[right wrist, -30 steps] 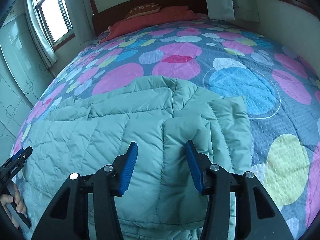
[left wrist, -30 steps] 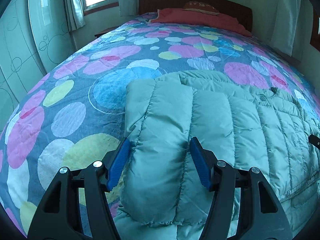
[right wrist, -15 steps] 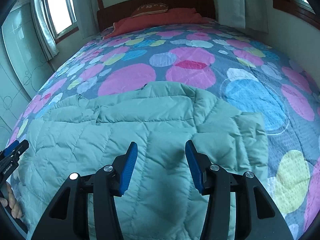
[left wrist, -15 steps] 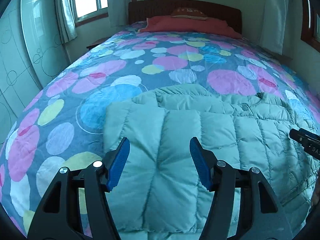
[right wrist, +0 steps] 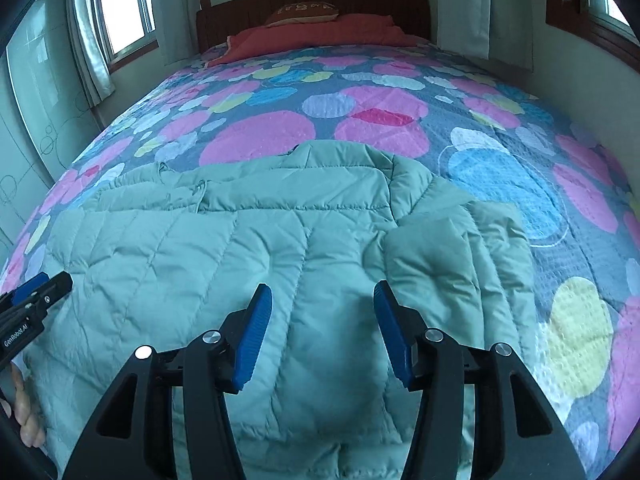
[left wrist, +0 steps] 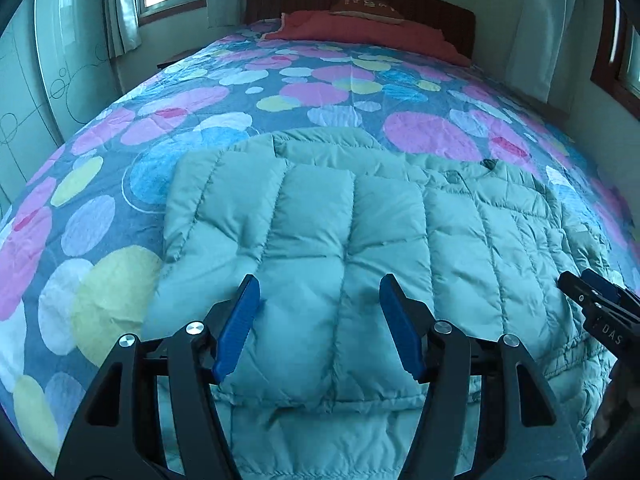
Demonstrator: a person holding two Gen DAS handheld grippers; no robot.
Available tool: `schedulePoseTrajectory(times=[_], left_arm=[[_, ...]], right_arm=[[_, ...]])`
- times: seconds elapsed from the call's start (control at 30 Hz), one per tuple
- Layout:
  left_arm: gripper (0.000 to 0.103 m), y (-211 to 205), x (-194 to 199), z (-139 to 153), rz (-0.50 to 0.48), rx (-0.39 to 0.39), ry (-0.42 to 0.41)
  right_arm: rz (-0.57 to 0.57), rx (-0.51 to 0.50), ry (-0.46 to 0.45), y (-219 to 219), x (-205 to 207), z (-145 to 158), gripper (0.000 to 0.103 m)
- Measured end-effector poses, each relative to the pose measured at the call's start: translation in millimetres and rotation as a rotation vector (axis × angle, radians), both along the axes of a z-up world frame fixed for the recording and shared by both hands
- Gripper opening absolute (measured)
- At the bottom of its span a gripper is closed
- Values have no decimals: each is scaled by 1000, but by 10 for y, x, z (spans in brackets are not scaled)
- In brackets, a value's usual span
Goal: Fold large clothes
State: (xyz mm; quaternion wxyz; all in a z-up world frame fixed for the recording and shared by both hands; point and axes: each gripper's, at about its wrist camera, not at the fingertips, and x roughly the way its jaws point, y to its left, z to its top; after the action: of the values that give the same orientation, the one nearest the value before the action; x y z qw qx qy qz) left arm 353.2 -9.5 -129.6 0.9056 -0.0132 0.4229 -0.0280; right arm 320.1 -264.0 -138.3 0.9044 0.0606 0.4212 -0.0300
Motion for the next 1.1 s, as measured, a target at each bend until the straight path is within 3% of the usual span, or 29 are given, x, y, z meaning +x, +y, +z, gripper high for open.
schedulePoseTrajectory(times=[0.17, 0.37, 0.6, 0.83, 1.1], left_arm=[[65, -67, 14, -210, -7, 44, 10], [66, -102, 26, -302, -3, 69, -1], [67, -122, 42, -293, -10, 84, 7], [81, -119, 40, -237, -20, 80, 19], [83, -43, -74, -58, -9, 62, 31]], right_arm=[[7, -16, 24, -16, -75, -271, 55], [3, -33, 18, -7, -42, -336, 55], [1, -42, 14, -15, -43, -346, 57], [0, -44, 14, 15, -49, -322, 67], [-40, -38, 10, -33, -181, -172, 70]])
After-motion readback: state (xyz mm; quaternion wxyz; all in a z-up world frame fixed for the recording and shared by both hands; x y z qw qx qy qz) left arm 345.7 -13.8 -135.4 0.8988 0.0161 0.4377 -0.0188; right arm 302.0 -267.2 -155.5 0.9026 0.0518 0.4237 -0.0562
